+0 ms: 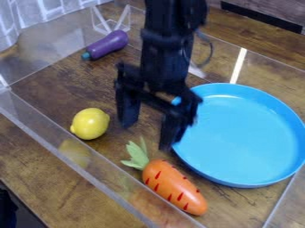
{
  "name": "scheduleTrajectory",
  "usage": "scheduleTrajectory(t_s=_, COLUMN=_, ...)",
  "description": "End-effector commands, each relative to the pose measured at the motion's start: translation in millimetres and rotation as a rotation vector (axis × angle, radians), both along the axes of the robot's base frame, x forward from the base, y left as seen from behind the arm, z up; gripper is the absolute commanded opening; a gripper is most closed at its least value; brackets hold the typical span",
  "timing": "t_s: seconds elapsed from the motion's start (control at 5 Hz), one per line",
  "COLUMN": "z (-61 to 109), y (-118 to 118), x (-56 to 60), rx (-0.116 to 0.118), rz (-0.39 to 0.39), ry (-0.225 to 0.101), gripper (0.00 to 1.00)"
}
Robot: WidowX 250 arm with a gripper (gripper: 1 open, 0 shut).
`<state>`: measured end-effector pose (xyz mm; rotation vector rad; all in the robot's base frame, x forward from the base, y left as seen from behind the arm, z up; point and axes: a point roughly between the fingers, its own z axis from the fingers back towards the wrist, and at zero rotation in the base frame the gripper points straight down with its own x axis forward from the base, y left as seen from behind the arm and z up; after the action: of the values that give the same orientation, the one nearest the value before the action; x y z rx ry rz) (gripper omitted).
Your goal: Move the carrot to the right side
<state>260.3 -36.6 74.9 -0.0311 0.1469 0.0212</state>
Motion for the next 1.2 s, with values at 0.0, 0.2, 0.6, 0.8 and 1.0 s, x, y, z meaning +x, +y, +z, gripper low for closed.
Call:
scheduleTrajectory(t_s=0.0, z=-0.1, y=-13.3, x=-0.8, rx=-0.018, rz=0.055, ry=-0.098, gripper=1.0)
scheduleTrajectory(t_s=0.2, z=-19.5, y=-19.9, x=-1.8, rx=-0.031, rz=0.111, ry=-0.121, gripper=1.0)
scheduleTrajectory(t_s=0.6, z=-44.0, y=-24.9, x=2.2, rx=-0.035, rz=0.227, ry=-0.148, gripper=1.0)
scheduleTrajectory(t_s=0.8, z=-46.2, y=-25.2, x=4.3, rx=-0.036, rz=0.236, ry=-0.151, gripper=1.0)
scheduleTrajectory(t_s=1.0, z=-48.3, y=-26.4, x=6.8, rx=-0.039, rz=0.239, ry=-0.152, gripper=1.0)
